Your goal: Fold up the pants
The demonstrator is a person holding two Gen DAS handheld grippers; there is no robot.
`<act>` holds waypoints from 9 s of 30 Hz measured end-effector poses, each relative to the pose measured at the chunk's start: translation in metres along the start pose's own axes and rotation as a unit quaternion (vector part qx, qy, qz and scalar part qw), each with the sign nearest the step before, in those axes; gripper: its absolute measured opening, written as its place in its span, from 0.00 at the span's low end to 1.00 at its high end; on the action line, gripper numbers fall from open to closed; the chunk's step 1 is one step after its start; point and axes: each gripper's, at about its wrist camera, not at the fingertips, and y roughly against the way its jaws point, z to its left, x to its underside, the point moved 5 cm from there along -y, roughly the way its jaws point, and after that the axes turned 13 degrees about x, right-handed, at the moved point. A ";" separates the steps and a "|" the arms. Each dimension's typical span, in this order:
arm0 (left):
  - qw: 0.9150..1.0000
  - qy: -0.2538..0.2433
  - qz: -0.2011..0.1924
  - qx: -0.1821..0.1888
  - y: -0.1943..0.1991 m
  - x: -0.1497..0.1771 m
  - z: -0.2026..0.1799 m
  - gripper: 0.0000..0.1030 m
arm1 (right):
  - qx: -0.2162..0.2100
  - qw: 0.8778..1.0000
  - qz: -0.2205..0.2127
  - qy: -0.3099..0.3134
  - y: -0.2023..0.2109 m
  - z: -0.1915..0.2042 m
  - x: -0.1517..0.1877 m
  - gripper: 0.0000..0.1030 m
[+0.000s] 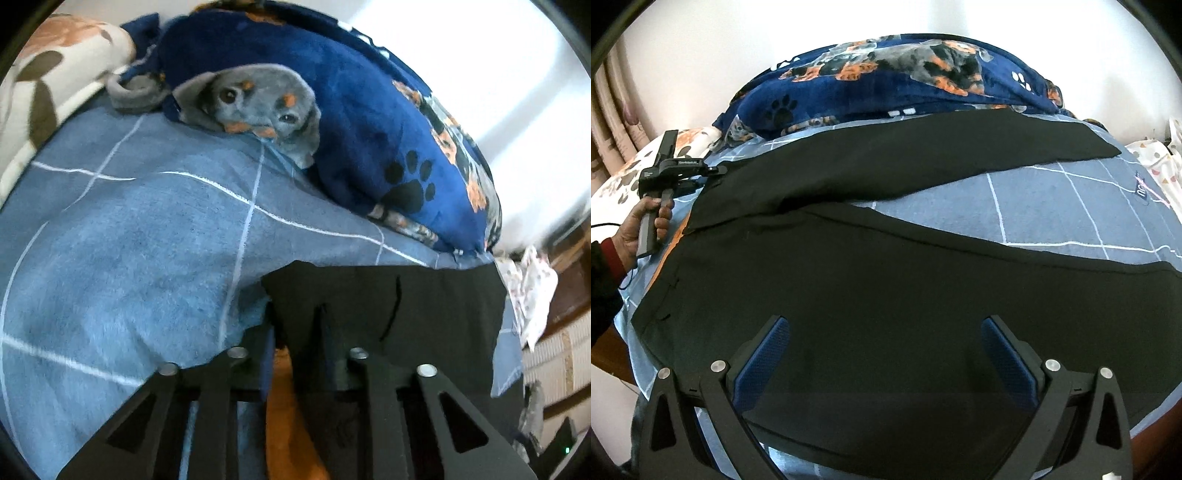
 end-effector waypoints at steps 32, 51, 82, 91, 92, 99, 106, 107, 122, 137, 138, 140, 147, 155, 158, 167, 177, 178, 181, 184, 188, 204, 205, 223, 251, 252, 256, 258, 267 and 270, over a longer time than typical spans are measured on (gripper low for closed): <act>0.987 -0.102 -0.123 0.031 0.133 0.177 -0.189 0.14 | -0.226 0.904 0.151 -0.330 -0.168 -0.086 -0.210 0.09; 0.995 -0.050 -0.076 -0.040 0.163 0.234 -0.141 0.16 | -0.213 0.924 0.105 -0.299 -0.015 -0.101 -0.004 0.08; 0.974 -0.176 -0.062 -0.125 0.131 0.265 -0.201 0.59 | -0.227 0.908 0.137 -0.325 -0.027 -0.097 0.064 0.04; 0.987 -0.095 -0.003 -0.130 0.088 0.279 -0.163 0.59 | -0.261 0.880 0.083 -0.387 -0.021 -0.174 0.050 0.23; 0.986 -0.097 0.002 -0.135 0.086 0.279 -0.164 0.59 | -0.260 0.876 0.069 -0.400 -0.022 -0.194 0.045 0.24; 0.981 -0.116 0.006 -0.157 0.082 0.283 -0.168 0.59 | -0.232 0.805 -0.020 -0.546 -0.053 -0.369 0.040 0.24; 0.978 -0.126 0.010 -0.168 0.078 0.282 -0.168 0.62 | -0.171 0.788 -0.028 -0.591 -0.066 -0.458 0.039 0.07; 0.977 -0.128 0.010 -0.169 0.077 0.281 -0.168 0.64 | -0.163 0.797 -0.026 -0.582 -0.063 -0.458 0.036 0.06; 0.973 -0.140 0.021 -0.182 0.071 0.278 -0.168 0.73 | -0.153 0.792 -0.013 -0.591 -0.031 -0.486 0.119 0.01; 0.973 -0.153 0.030 -0.169 0.067 0.278 -0.169 0.80 | -0.100 0.821 -0.015 -0.562 -0.015 -0.489 0.120 0.02; 0.973 -0.155 0.031 -0.168 0.067 0.278 -0.169 0.80 | -0.097 0.821 -0.011 -0.563 -0.016 -0.492 0.123 0.02; 0.973 -0.158 0.033 -0.166 0.066 0.278 -0.169 0.81 | -0.110 0.813 -0.011 -0.572 -0.019 -0.493 0.126 0.02; 0.971 -0.171 0.040 -0.162 0.065 0.280 -0.170 0.87 | -0.137 0.790 -0.019 -0.597 -0.019 -0.494 0.135 0.06; 0.972 -0.174 0.036 -0.153 0.064 0.281 -0.170 0.90 | -0.119 0.753 -0.070 -0.643 0.018 -0.535 0.162 0.43; 0.976 -0.169 0.030 -0.134 0.068 0.280 -0.172 0.90 | -0.128 0.756 -0.074 -0.638 0.025 -0.540 0.163 0.46; 0.980 -0.161 -0.008 -0.117 0.094 0.279 -0.184 0.90 | -0.144 0.762 -0.052 -0.629 0.002 -0.533 0.152 0.46; 0.986 -0.124 -0.002 -0.111 0.098 0.287 -0.174 0.90 | -0.211 0.695 -0.112 -0.678 0.005 -0.538 0.173 0.46; 0.986 -0.124 -0.001 -0.108 0.098 0.287 -0.175 0.90 | -0.205 0.697 -0.110 -0.678 0.005 -0.540 0.177 0.46; 0.986 -0.125 0.006 -0.110 0.095 0.288 -0.176 0.90 | -0.176 0.730 -0.088 -0.655 0.006 -0.540 0.179 0.28; 0.985 -0.126 0.009 -0.113 0.093 0.289 -0.176 0.90 | -0.119 0.780 -0.068 -0.611 0.009 -0.535 0.169 0.23; 0.985 -0.127 0.011 -0.114 0.092 0.289 -0.176 0.90 | -0.095 0.813 -0.050 -0.573 0.006 -0.531 0.153 0.23; 0.983 -0.137 0.017 -0.122 0.090 0.292 -0.174 0.91 | -0.100 0.804 -0.059 -0.584 0.003 -0.534 0.168 0.18; 0.983 -0.138 0.018 -0.123 0.089 0.292 -0.174 0.91 | -0.096 0.807 -0.057 -0.579 0.003 -0.534 0.167 0.18; 0.980 -0.145 0.023 -0.131 0.084 0.293 -0.174 0.93 | -0.049 0.842 -0.045 -0.535 0.005 -0.522 0.140 0.15; 0.979 -0.153 0.026 -0.134 0.082 0.296 -0.173 0.95 | 0.009 0.855 -0.016 -0.518 0.000 -0.531 0.119 0.03; 0.979 -0.153 0.026 -0.133 0.082 0.296 -0.173 0.95 | 0.004 0.853 -0.019 -0.522 0.000 -0.531 0.118 0.03; 0.979 -0.154 0.026 -0.135 0.082 0.296 -0.172 0.95 | -0.036 0.827 -0.026 -0.561 -0.003 -0.537 0.129 0.03; 0.979 -0.153 0.026 -0.134 0.082 0.296 -0.173 0.95 | -0.091 0.791 -0.038 -0.603 -0.008 -0.541 0.139 0.09; 0.979 -0.153 0.026 -0.134 0.083 0.296 -0.171 0.96 | -0.301 0.631 -0.089 -0.710 -0.021 -0.542 0.165 0.72; 0.978 -0.154 0.027 -0.135 0.083 0.297 -0.172 0.96 | -0.303 0.626 -0.111 -0.710 -0.011 -0.541 0.159 0.84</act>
